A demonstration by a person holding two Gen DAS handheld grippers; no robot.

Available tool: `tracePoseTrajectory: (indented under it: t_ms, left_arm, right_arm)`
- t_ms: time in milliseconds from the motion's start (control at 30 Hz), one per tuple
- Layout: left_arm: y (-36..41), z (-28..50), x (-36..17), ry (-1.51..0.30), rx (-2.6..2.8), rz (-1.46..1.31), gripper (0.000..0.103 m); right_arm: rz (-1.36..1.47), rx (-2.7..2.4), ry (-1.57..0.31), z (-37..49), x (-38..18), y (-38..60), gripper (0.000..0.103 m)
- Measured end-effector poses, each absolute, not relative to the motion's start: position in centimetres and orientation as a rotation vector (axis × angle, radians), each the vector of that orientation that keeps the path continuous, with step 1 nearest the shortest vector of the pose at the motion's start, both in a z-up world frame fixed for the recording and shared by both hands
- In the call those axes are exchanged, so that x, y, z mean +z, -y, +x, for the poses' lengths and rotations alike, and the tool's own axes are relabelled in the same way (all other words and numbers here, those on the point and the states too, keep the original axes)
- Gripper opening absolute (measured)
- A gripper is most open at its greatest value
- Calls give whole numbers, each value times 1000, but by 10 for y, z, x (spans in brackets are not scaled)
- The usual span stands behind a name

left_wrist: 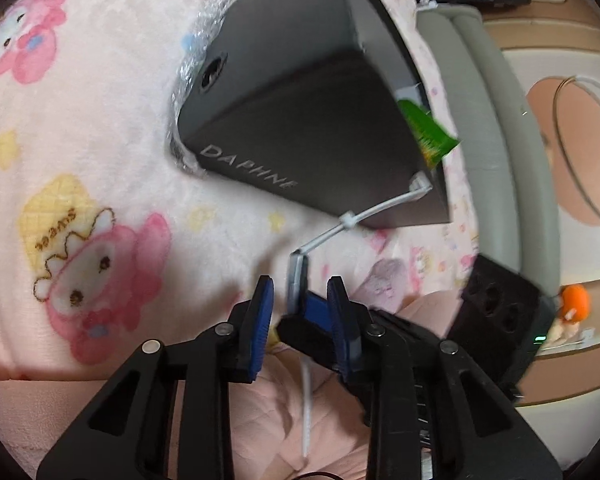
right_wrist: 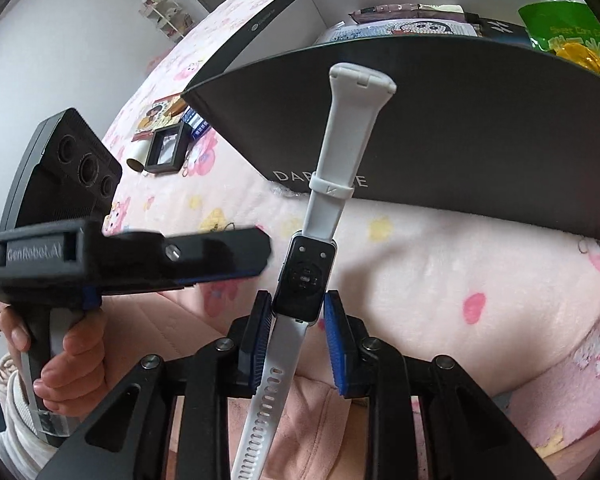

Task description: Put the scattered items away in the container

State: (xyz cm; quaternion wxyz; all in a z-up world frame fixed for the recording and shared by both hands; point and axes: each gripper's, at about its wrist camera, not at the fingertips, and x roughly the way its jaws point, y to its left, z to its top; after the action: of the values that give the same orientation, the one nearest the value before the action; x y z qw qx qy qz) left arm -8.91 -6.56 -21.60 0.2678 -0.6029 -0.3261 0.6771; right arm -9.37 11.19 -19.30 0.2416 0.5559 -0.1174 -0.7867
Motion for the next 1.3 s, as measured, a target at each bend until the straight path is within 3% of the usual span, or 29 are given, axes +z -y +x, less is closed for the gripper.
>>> tracePoseTrajectory:
  t_ms: [100, 667, 1100, 1200, 1300]
  left_arm:
    - [29, -92, -223, 871, 1846, -1650, 27]
    - [42, -87, -235, 914, 1839, -1695, 26]
    - [45, -89, -243, 900, 1843, -1788, 33]
    - [44, -88, -244, 901, 1839, -1793, 33]
    - [43, -88, -243, 896, 1836, -1787, 37]
  right_arm:
    - [1509, -2156, 317, -91, -192, -112, 23]
    - [1518, -2292, 254, -105, -183, -113, 22]
    - [1726, -1998, 499, -115, -255, -96, 23]
    - [1646, -2036, 476, -109, -239, -99, 8]
    - [1570, -2079, 432, -101, -218, -103, 7]
